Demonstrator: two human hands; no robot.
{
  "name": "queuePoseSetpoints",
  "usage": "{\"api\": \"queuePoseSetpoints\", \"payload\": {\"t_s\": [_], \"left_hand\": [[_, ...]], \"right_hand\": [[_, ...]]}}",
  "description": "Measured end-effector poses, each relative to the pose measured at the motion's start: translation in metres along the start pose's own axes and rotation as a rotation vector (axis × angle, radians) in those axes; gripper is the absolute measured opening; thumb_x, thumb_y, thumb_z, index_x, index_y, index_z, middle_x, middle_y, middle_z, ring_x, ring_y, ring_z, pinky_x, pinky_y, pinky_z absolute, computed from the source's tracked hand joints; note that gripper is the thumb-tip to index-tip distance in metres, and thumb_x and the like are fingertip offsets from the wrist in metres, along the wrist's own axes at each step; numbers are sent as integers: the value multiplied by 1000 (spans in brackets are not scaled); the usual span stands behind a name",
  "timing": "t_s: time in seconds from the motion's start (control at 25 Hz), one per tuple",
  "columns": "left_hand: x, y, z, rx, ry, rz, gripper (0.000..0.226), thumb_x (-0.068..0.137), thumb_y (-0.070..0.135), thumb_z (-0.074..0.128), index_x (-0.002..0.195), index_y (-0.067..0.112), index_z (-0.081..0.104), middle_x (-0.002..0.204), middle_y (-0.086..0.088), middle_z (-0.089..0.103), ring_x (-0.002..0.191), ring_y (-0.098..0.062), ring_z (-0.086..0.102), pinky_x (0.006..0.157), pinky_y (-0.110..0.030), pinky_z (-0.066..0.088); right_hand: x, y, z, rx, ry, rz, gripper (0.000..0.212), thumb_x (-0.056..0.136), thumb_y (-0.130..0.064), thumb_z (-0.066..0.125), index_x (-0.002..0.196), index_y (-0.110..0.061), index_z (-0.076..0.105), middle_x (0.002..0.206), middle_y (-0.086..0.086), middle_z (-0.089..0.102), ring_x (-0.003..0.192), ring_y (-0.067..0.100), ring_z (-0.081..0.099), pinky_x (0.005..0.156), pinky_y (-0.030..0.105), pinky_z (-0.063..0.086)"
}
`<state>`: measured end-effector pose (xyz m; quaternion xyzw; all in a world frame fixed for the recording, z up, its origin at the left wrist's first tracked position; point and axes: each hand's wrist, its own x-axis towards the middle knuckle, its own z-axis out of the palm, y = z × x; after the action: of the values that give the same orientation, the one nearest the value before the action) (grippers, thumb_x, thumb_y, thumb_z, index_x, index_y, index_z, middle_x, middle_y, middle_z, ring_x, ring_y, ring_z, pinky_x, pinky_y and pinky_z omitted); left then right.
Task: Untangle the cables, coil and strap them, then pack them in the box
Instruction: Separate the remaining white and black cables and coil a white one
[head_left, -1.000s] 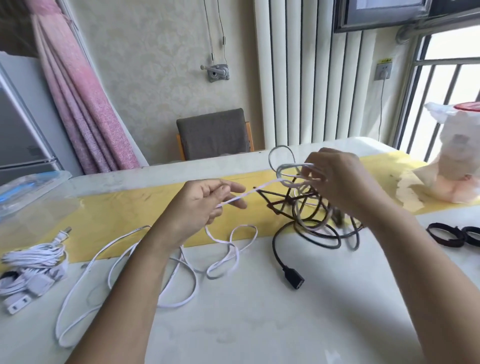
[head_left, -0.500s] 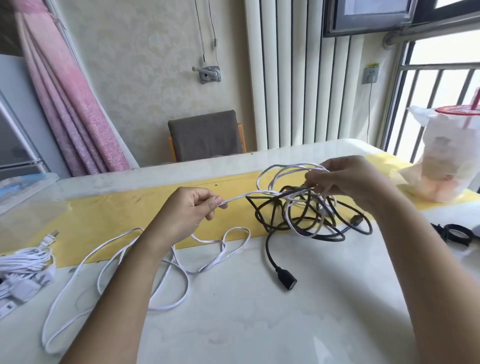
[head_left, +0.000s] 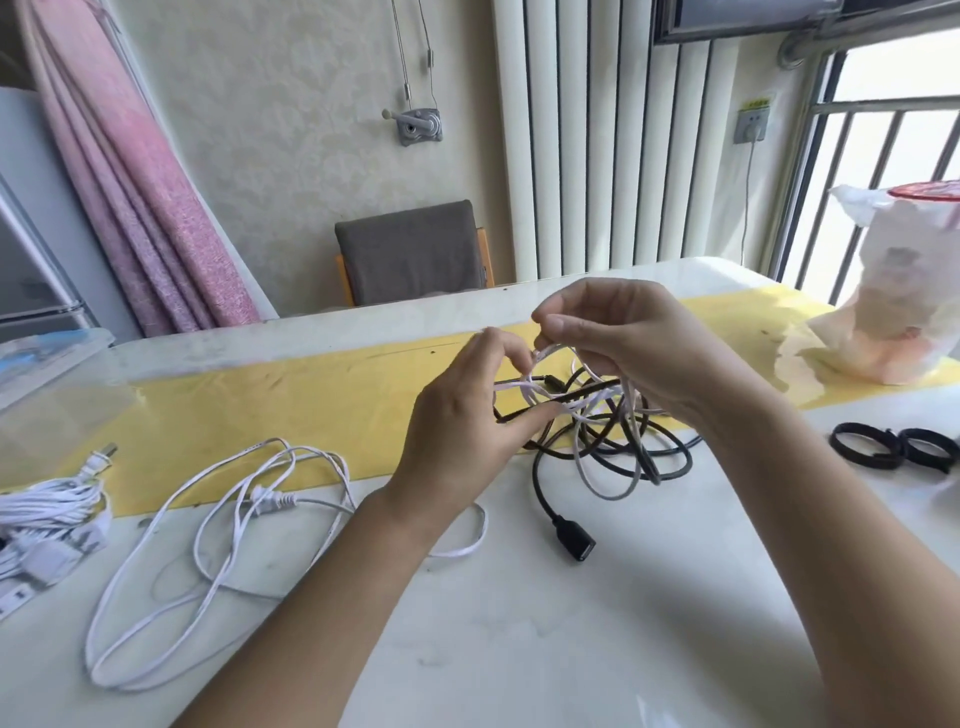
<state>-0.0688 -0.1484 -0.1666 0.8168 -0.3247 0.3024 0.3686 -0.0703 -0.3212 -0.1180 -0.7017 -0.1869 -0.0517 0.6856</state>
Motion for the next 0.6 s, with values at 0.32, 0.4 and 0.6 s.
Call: {"api": "queuePoseSetpoints", "payload": {"t_s": [0.32, 0.4, 0.6], "left_hand": [[4, -11, 1, 74, -229, -387, 25, 91, 25, 63, 115, 23, 65, 75, 3, 71, 61, -1, 59, 63, -15, 43], [4, -16, -1, 21, -199, -438, 10, 89, 25, 65, 93, 17, 71, 69, 7, 70, 56, 5, 56, 52, -8, 34], [3, -18, -4, -70, -177, -493, 21, 90, 25, 63, 71, 19, 67, 49, 14, 61, 51, 7, 53, 50, -7, 33]], "right_hand": [[-2, 1, -11, -416, 61, -3, 24, 87, 0, 62, 97, -21, 68, 99, -11, 68, 96, 6, 64, 83, 23, 51], [-3, 1, -16, -617, 224, 34, 13, 85, -6, 65, 86, -18, 70, 84, -7, 71, 73, 4, 66, 69, 23, 50], [-10, -6, -25, -686, 128, 210, 11, 75, -27, 77, 73, -16, 76, 64, 0, 71, 58, 7, 67, 60, 17, 54]]}}
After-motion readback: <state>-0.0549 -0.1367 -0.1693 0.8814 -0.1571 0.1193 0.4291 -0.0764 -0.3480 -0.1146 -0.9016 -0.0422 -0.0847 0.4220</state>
